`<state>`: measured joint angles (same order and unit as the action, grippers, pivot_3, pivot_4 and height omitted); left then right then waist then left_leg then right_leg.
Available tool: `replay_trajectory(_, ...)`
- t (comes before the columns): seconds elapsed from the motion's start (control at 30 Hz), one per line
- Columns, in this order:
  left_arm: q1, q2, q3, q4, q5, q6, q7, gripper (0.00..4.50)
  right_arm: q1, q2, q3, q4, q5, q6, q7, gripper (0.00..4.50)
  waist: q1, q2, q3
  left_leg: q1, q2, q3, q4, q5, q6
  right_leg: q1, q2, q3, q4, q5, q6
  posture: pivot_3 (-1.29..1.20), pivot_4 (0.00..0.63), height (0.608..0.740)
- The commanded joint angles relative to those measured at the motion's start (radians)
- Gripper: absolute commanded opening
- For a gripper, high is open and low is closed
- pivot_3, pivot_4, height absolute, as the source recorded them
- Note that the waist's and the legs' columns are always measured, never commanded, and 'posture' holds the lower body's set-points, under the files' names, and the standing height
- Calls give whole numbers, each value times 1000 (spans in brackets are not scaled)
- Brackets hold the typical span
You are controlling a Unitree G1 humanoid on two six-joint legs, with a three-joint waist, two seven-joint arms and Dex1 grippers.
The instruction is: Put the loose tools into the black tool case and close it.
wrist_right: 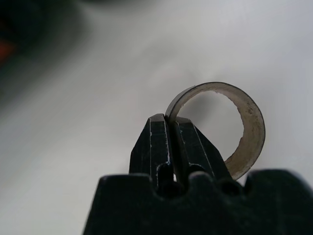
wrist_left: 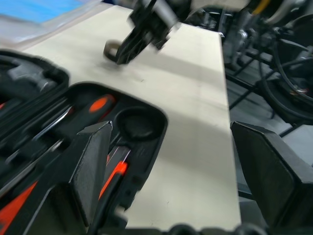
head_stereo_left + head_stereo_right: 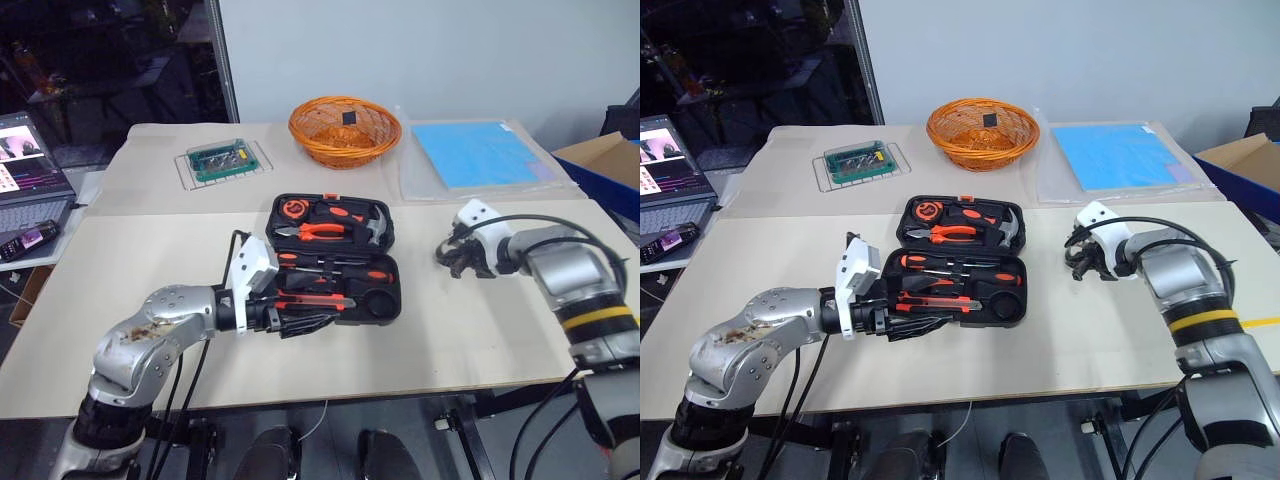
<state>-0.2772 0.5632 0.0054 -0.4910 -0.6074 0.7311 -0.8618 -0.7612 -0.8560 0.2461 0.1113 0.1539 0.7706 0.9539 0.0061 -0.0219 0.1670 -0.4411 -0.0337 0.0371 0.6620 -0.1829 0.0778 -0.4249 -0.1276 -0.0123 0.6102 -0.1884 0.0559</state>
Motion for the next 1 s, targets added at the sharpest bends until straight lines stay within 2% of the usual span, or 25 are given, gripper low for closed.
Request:
replay_trajectory(0.03, 51, 63, 45, -11, -10, -37, -43, 4145, 53, -23, 5, -334, 71, 146, 36, 58, 2, 0, 0, 0, 0, 0, 0, -2, -3, 0, 0, 0, 0, 0, 0, 0, 150, 740)
replay_trajectory(0.1, 60, 102, 46, -3, -8, -42, -65, 4145, 69, -12, 49, -428, 75, 206, 27, 58, 3, 0, 0, 0, 1, 0, 0, -4, -7, 0, 0, 0, 0, -4, -6, 0, 150, 740)
replay_trajectory(0.23, 54, 147, 62, 14, -37, -48, -107, 4145, 108, -11, 138, -527, 63, 248, 18, 58, 9, 0, 0, 0, 0, 0, 0, -5, -8, -1, -2, -1, 0, -4, -6, 0, 150, 740)
replay_trajectory(0.43, 67, 180, 61, 15, -42, -61, -139, 4145, 107, 22, 187, -523, 52, 268, -9, 58, 6, -1, 0, 0, -1, 0, 0, -5, -8, -1, -3, -1, -1, -3, -6, 0, 150, 740)
replay_trajectory(0.63, 76, 172, 54, 9, -30, -70, -127, 4145, 119, 43, 230, -466, 57, 260, 8, 58, 6, -1, 0, 0, -1, 0, 0, -5, -8, -1, -2, -1, 0, -4, -6, 0, 150, 740)
replay_trajectory(0.7, 79, 171, 53, 7, -30, -71, -120, 4145, 120, 38, 241, -461, 58, 249, 24, 743, 6, -1, 0, 0, -1, 0, 0, -5, -8, -1, -2, -1, -1, -4, -6, 0, 150, 740)
replay_trajectory(0.77, 82, 171, 51, 9, -27, -74, -116, 4145, 119, 36, 243, -459, 65, 241, 43, 1103, 7, -1, 0, 0, -1, 0, 0, -5, -8, -1, -2, -2, -1, -4, -6, 0, 150, 740)
replay_trajectory(0.83, 81, 169, 53, 14, -27, -69, -104, 4145, 113, 34, 234, -460, 64, 224, 47, 1808, 7, -1, 0, 0, -1, 0, 0, -5, -8, -1, -2, -2, -1, -4, -6, 0, 150, 740)
replay_trajectory(0.87, 75, 165, 54, 21, -29, -60, -93, 4145, 110, 30, 189, -474, 100, 233, 66, 2117, 7, -1, 0, 0, -1, 0, 0, -5, -8, -1, -2, -2, -1, -4, -6, 0, 150, 740)
replay_trajectory(1.0, 53, 152, 53, 66, -23, -58, -67, 4145, 112, 23, 60, -523, 200, 240, 109, 2117, 6, -2, 1, 0, -1, 0, 0, -5, -8, -1, -2, -2, -1, -4, -5, 0, 150, 740)
